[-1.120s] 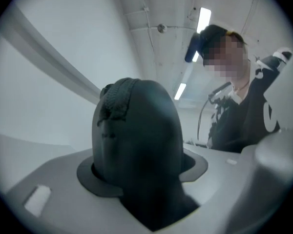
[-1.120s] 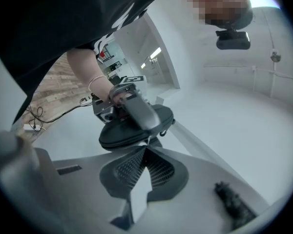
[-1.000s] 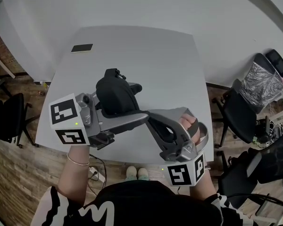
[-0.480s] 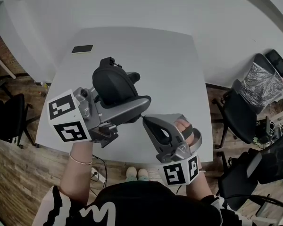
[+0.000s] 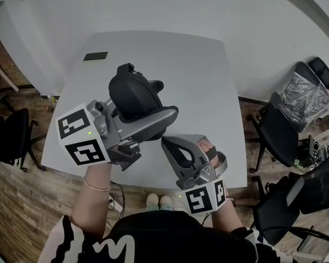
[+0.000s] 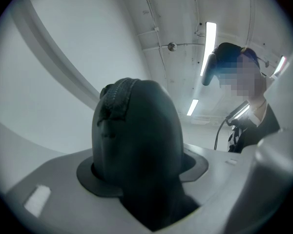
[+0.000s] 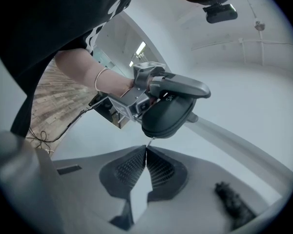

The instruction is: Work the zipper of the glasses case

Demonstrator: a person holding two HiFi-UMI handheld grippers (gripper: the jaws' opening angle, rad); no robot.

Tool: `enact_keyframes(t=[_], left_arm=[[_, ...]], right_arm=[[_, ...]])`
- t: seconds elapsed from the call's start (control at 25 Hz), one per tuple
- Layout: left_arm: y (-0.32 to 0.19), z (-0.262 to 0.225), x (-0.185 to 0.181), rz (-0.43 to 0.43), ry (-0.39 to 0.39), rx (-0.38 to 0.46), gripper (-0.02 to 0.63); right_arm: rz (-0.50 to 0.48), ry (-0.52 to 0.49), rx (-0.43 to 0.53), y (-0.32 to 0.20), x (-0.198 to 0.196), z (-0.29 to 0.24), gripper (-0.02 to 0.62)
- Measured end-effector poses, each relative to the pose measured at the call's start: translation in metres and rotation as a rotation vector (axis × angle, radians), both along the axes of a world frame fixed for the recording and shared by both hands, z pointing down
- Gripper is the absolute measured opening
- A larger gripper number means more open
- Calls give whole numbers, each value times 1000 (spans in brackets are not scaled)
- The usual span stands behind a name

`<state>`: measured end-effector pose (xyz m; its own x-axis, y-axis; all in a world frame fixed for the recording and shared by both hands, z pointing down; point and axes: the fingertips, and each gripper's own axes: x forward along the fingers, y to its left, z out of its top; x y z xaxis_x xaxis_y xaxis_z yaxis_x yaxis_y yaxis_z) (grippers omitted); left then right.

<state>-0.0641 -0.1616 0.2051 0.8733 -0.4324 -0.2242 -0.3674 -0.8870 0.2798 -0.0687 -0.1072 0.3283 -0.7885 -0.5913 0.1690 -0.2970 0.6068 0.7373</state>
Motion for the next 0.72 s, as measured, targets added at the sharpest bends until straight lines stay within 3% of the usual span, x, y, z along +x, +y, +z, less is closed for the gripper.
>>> enact_keyframes(t=[0.4,0.56,0.72], left_arm=[[3,6,14,-40,-1,12,304],[-5,20,-9,-225,-36,43,304],[-10,34,-32,-490,-117,102,304]], right_arm=[[21,-66,-51,2,15,7,7],[136,-167,-100,-12,35,5,8],[259,-445,-225,-35,62,-18,8]])
